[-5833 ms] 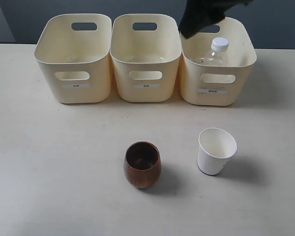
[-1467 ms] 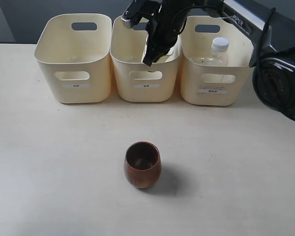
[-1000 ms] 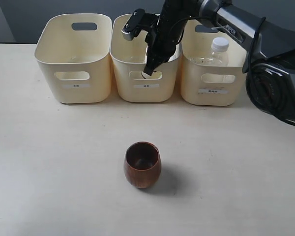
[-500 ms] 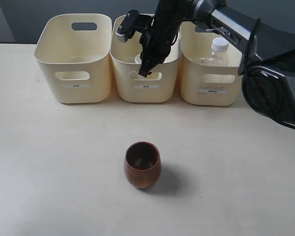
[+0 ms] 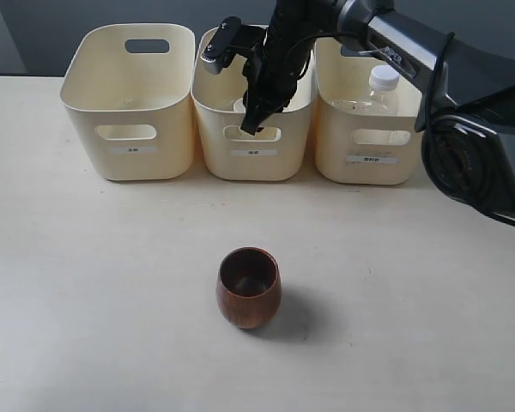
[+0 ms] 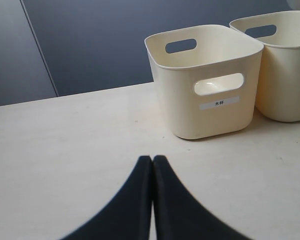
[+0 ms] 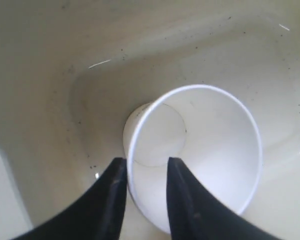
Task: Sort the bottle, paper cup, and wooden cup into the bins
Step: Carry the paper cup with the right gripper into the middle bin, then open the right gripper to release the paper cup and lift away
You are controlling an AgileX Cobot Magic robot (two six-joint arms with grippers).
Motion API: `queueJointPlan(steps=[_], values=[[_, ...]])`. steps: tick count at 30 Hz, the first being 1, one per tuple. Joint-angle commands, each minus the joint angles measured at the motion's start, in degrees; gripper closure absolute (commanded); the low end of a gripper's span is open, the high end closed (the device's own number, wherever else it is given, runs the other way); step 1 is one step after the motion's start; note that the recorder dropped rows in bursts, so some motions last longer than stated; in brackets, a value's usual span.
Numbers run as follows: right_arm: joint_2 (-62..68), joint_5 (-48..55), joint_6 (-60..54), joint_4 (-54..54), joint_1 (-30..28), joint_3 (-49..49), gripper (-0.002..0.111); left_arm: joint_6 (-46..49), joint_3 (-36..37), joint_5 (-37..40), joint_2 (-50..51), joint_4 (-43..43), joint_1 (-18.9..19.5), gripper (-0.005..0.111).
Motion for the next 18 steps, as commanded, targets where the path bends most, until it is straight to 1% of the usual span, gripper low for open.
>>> queueJointPlan(steps=[1, 10, 18], values=[[-2.67, 0.46, -0.05, 1.68, -0.10, -0.27, 0.079, -0.11, 0.07, 0.00, -0.28, -0.38, -0.20, 0.107], [-8.18, 0.46, 1.18, 5.87, -0.10, -0.27, 0.079, -0.11, 0.07, 0.00, -0.28, -0.38, -0.20, 0.107], [-15.71, 0.46, 4.66, 5.21, 1.51, -0.27, 0.079, -0.11, 0.07, 0.00, -0.28, -0.38, -0.20, 0.107]])
